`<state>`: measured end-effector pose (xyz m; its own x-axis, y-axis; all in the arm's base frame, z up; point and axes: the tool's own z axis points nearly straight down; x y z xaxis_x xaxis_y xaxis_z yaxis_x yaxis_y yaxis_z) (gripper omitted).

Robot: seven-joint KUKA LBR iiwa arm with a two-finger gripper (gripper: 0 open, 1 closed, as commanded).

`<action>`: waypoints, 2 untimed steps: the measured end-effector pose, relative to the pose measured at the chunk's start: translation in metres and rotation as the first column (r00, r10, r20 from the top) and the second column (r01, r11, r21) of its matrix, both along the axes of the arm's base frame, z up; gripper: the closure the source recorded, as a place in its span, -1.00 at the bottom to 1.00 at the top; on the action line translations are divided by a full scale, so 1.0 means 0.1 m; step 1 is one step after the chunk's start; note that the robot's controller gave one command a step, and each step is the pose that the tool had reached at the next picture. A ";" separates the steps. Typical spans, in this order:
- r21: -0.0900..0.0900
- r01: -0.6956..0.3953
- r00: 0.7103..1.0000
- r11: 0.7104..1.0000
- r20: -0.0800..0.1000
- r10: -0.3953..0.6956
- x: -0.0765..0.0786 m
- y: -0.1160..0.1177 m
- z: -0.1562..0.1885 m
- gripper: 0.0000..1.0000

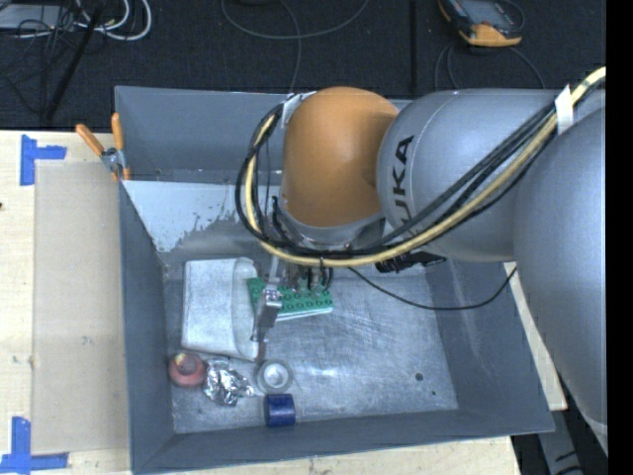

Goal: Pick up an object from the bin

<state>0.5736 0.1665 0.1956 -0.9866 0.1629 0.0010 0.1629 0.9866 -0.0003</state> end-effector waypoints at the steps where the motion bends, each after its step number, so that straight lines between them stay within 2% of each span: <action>1: -0.001 -0.152 0.988 0.988 0.000 0.152 -0.03 -0.47 -1.03 -1.00; 2: 0.001 0.156 0.988 0.988 -0.005 -0.156 0.37 -0.61 -1.08 -1.00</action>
Offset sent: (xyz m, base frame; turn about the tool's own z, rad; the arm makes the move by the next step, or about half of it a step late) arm -0.0026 -0.0456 -0.1001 -0.1545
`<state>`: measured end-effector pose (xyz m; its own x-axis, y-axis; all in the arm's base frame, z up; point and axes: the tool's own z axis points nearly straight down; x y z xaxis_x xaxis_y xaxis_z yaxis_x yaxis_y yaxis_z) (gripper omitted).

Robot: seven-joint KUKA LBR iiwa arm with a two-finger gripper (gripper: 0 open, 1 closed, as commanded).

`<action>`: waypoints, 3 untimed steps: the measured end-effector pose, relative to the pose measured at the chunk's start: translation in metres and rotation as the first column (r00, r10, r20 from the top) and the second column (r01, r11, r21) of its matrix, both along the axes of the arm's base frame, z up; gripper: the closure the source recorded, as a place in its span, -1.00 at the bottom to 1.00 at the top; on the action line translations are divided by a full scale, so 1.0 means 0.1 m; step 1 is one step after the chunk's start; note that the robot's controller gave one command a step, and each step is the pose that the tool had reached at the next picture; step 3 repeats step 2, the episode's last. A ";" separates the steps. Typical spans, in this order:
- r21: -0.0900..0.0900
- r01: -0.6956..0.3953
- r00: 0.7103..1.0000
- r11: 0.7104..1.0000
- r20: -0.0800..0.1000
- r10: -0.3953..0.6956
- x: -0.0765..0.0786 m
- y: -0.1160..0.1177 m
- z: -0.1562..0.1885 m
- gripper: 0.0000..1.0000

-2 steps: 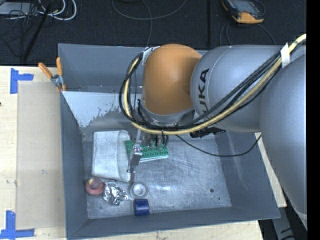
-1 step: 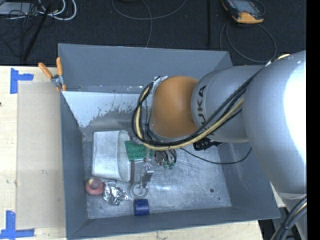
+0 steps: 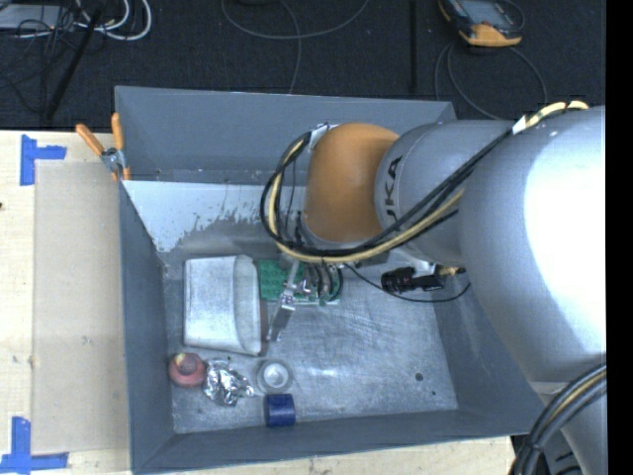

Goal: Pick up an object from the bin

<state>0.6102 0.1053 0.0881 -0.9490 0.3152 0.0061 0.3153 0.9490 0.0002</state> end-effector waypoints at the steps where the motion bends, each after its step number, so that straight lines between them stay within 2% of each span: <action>1: -0.002 0.000 1.000 1.000 0.016 0.000 0.04 -0.02 0.04 1.00; 2: -0.002 -0.042 0.999 0.999 0.015 0.042 -0.09 -0.20 1.85 1.00; 3: -0.002 -0.042 0.999 0.999 0.015 0.042 -0.09 -0.20 1.85 1.00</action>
Offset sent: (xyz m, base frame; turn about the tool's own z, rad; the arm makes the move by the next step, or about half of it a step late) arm 0.0000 0.0000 0.0000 0.0000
